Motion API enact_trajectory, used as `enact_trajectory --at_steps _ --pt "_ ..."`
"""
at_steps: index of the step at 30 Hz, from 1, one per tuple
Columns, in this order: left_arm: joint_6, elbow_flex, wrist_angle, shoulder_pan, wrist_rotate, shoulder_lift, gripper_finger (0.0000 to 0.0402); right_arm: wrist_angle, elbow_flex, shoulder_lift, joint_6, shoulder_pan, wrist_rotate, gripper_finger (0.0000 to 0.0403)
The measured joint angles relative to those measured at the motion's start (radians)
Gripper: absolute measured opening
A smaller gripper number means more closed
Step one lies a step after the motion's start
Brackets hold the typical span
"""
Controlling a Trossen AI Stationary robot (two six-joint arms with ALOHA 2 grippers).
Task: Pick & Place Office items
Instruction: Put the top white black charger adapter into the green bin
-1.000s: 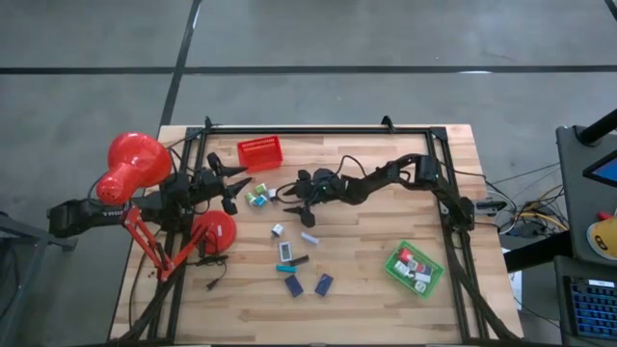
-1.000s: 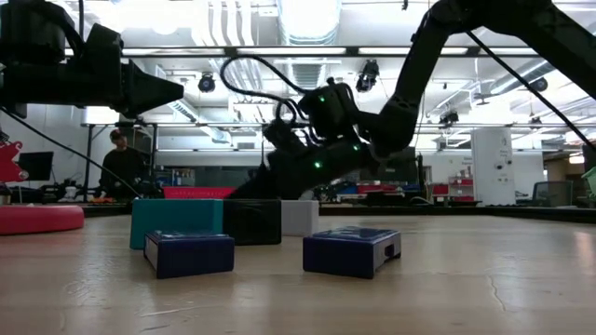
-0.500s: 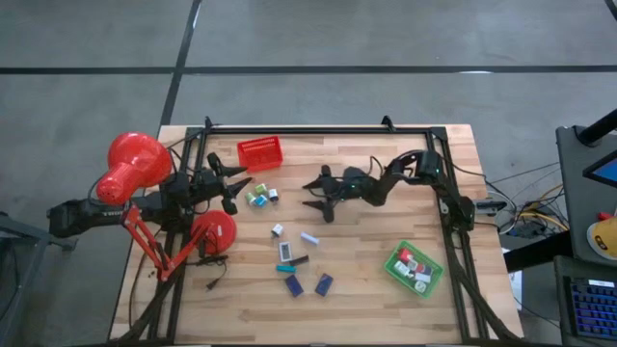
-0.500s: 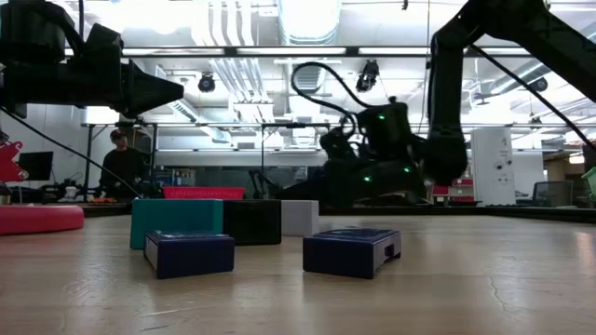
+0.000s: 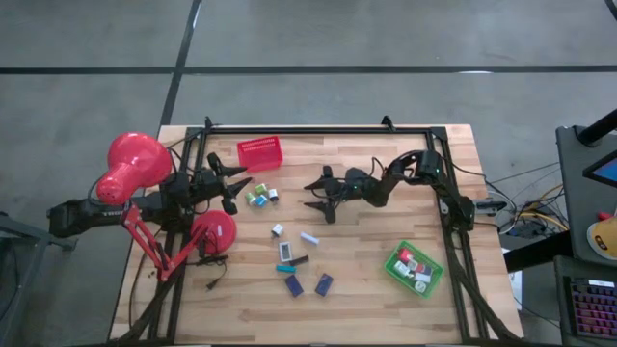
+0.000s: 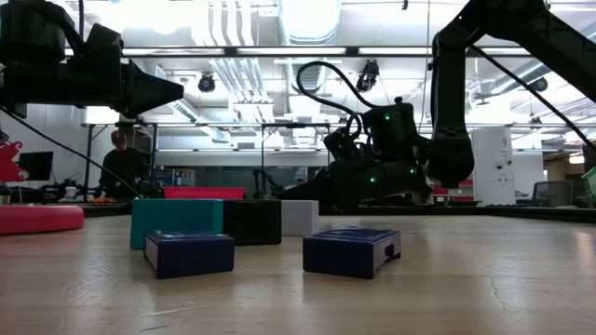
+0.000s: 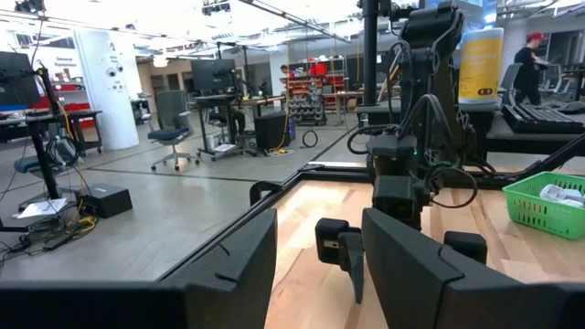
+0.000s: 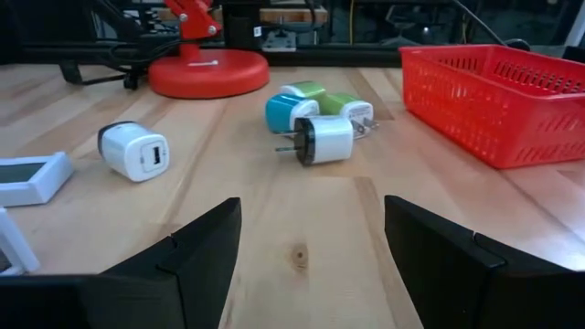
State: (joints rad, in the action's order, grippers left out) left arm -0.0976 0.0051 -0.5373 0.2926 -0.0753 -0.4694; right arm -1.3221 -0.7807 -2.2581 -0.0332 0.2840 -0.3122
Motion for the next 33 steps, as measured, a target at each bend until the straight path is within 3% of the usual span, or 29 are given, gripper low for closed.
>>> enact_trajectory --at_steps 30,33 --pt "0.000 0.000 0.000 0.000 0.000 0.000 0.0168 0.005 -0.001 0.001 0.000 0.000 -0.001 0.0260" --pt "0.053 0.000 0.000 0.000 0.000 0.000 0.0168 0.005 -0.001 0.001 0.000 0.000 -0.001 0.0260"
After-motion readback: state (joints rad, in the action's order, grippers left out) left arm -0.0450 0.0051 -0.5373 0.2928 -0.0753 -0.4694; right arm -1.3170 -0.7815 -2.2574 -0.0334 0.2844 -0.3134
